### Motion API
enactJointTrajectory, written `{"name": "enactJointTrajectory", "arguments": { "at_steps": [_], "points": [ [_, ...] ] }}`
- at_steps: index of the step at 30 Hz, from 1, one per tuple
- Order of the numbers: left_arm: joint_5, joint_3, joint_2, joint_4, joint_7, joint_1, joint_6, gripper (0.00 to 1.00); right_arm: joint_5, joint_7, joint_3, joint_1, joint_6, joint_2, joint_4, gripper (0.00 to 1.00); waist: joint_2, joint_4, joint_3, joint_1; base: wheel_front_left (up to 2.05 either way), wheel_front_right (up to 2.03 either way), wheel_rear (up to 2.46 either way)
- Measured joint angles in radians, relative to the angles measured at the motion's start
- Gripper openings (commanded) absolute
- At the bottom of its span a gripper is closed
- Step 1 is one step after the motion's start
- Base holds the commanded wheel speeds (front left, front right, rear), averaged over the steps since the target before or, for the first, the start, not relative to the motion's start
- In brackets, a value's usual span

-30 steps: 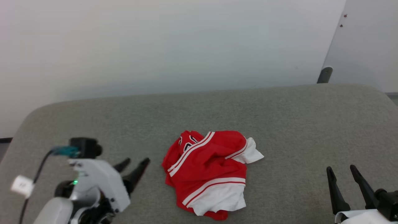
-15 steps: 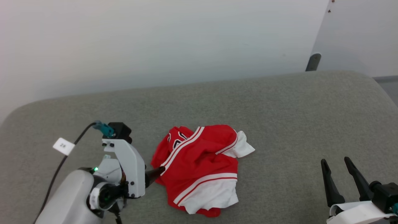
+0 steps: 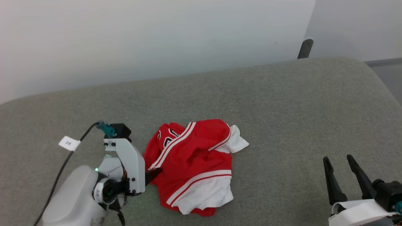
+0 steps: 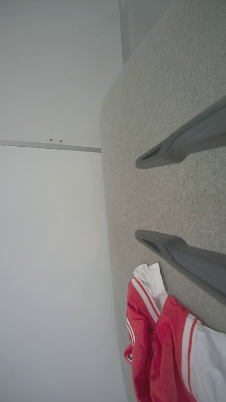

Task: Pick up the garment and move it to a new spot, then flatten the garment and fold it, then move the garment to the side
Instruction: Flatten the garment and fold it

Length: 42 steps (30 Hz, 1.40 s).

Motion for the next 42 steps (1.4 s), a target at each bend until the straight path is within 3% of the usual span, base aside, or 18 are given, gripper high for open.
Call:
{"name": "enactJointTrajectory", "arguments": {
  "at_steps": [12,14,19,26,42],
  "points": [
    [-0.01,-0.011,-0.03,0.13,-0.026,-0.052,-0.035,0.98,-0.001,0.0,0.0,-0.021,0.0,0.006,-0.006,1.0,0.0,-0.012,0.044,0.0,0.0,0.0,0.0],
    [-0.017,-0.014,-0.037,0.14,-0.026,-0.06,-0.045,0.0,-0.003,0.0,-0.002,-0.021,0.0,0.007,-0.007,1.0,0.0,-0.011,0.047,0.0,0.0,0.0,0.0],
    [-0.02,-0.026,-0.037,0.155,-0.028,-0.08,-0.06,0.0,-0.008,0.0,-0.01,-0.022,0.0,0.009,-0.006,1.0,0.0,-0.004,0.046,0.0,0.0,0.0,0.0],
    [-0.012,-0.043,0.007,0.126,-0.012,-0.122,-0.07,0.0,-0.014,0.0,-0.02,-0.022,0.0,0.01,-0.004,1.0,0.0,0.007,0.034,0.0,0.0,0.0,0.0],
    [0.118,-0.115,0.225,0.069,0.009,-0.244,-0.08,0.0,-0.012,0.0,-0.004,-0.016,0.0,0.0,-0.006,1.0,0.0,-0.001,0.038,0.0,0.0,0.0,0.0]
  ]
}}
